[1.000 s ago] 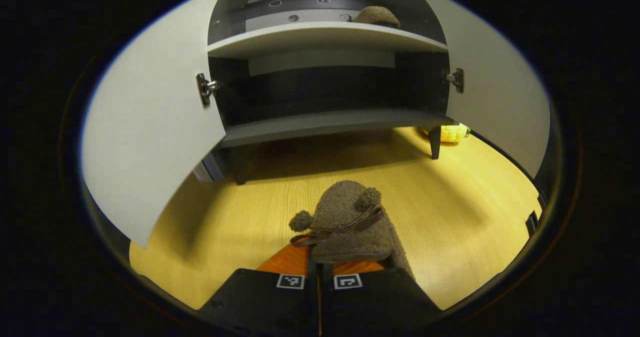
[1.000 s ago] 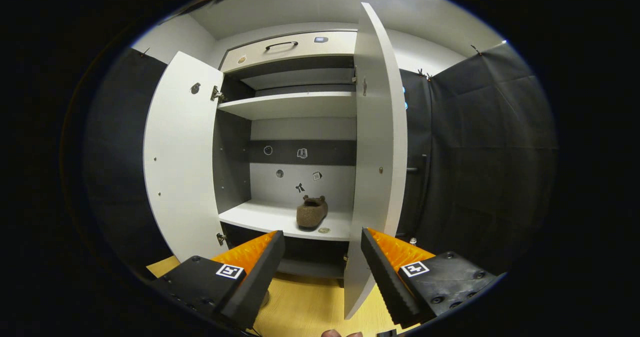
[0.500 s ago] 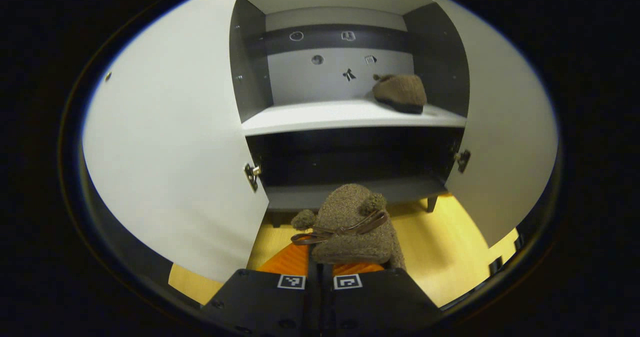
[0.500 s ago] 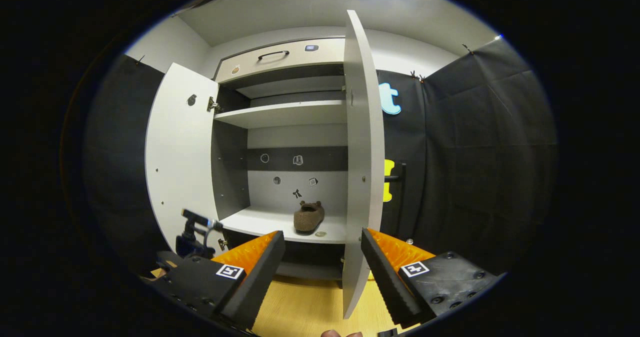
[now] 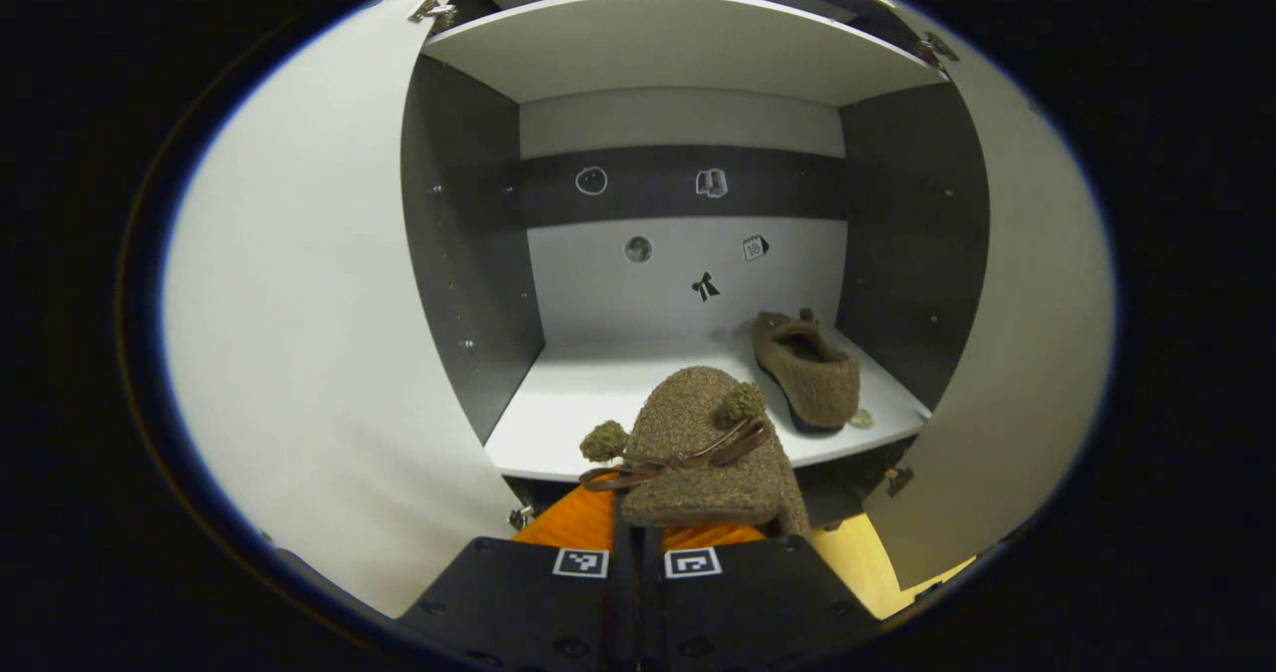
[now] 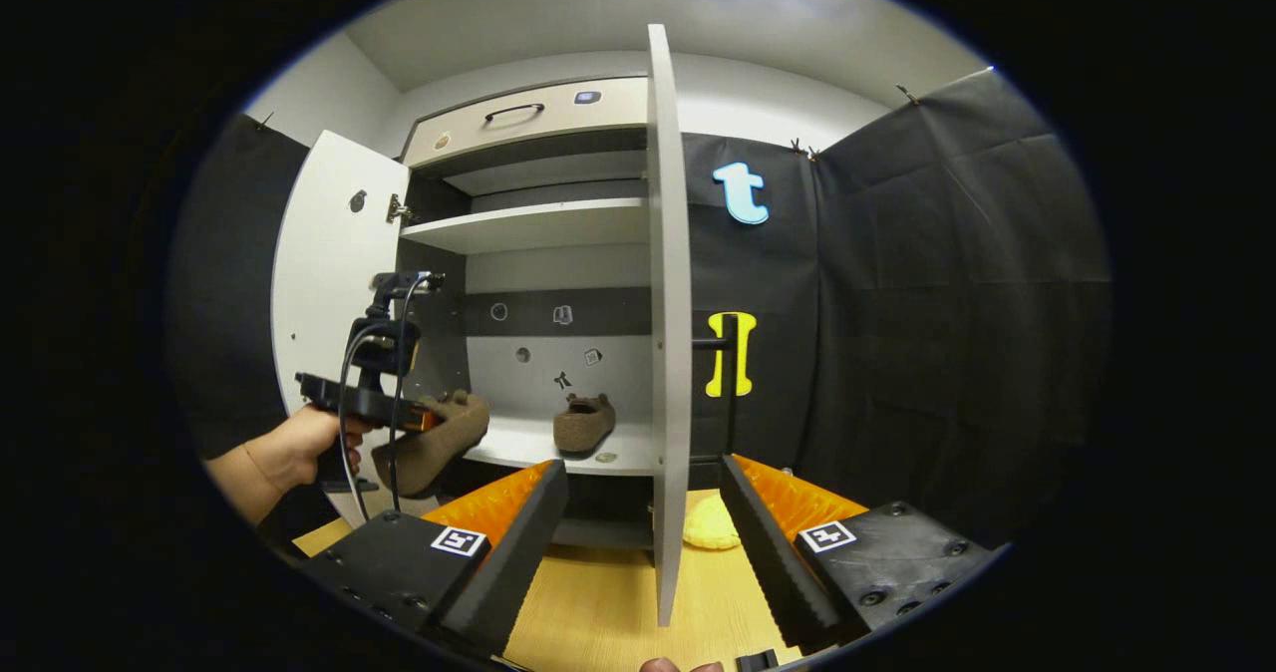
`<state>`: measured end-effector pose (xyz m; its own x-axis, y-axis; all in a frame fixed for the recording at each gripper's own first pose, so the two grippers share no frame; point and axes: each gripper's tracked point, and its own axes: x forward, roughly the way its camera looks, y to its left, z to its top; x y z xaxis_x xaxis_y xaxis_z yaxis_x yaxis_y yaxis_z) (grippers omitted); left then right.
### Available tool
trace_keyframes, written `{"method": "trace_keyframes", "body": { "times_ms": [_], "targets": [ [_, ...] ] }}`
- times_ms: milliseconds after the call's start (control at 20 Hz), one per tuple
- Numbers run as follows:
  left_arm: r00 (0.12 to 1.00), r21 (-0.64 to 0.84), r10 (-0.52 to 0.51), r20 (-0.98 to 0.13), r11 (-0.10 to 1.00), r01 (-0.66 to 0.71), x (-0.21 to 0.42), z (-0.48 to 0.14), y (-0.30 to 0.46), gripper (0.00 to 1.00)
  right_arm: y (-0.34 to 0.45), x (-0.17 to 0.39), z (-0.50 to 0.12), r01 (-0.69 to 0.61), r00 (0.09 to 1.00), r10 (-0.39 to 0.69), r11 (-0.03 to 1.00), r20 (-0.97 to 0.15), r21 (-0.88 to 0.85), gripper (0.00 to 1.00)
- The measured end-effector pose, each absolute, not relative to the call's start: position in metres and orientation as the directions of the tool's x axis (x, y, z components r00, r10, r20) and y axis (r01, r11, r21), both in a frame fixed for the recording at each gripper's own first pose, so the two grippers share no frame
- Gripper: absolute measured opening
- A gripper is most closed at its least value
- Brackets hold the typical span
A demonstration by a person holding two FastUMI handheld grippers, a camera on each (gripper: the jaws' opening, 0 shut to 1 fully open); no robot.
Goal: Grab one shoe with the right hand and put it into the shoe cabinet, grab the other shoe with the left hand and put it into the shoe cabinet; then close the right door with the right hand and the left door with the left hand.
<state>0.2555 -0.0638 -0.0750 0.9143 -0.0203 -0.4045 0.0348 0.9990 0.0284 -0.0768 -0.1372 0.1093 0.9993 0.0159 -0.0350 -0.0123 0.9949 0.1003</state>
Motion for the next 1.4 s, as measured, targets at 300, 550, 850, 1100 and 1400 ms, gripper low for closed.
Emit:
{"method": "trace_keyframes", "body": {
  "times_ms": [300, 550, 850, 1100, 1400],
  "targets": [
    [0.914, 0.099, 0.020, -0.406, 0.995, 0.022, 0.340, -0.059, -0.059, 0.06, -0.173, -0.084, 0.100, 0.064, 0.997, -0.058, 0.993, -0.059, 0.102, 0.98],
    [0.902, 0.122, 0.065, -0.426, 0.992, -0.014, 0.411, -0.068, -0.053, 0.06, -0.204, -0.092, 0.095, 0.127, 0.990, -0.121, 0.989, -0.072, 0.081, 0.98],
    [0.861, 0.185, 0.087, -0.501, 0.983, 0.008, 0.466, -0.109, -0.060, 0.06, -0.238, -0.098, 0.090, 0.205, 0.976, -0.199, 0.976, -0.087, 0.072, 0.94],
    [0.826, 0.232, 0.114, -0.551, 0.973, 0.021, 0.489, -0.139, -0.058, 0.06, -0.251, -0.100, 0.087, 0.238, 0.968, -0.231, 0.969, -0.097, 0.062, 0.98],
    [0.792, 0.252, 0.140, -0.595, 0.968, 0.019, 0.490, -0.159, -0.052, 0.07, -0.254, -0.097, 0.086, 0.249, 0.965, -0.242, 0.967, -0.103, 0.061, 0.98]
  ]
}}
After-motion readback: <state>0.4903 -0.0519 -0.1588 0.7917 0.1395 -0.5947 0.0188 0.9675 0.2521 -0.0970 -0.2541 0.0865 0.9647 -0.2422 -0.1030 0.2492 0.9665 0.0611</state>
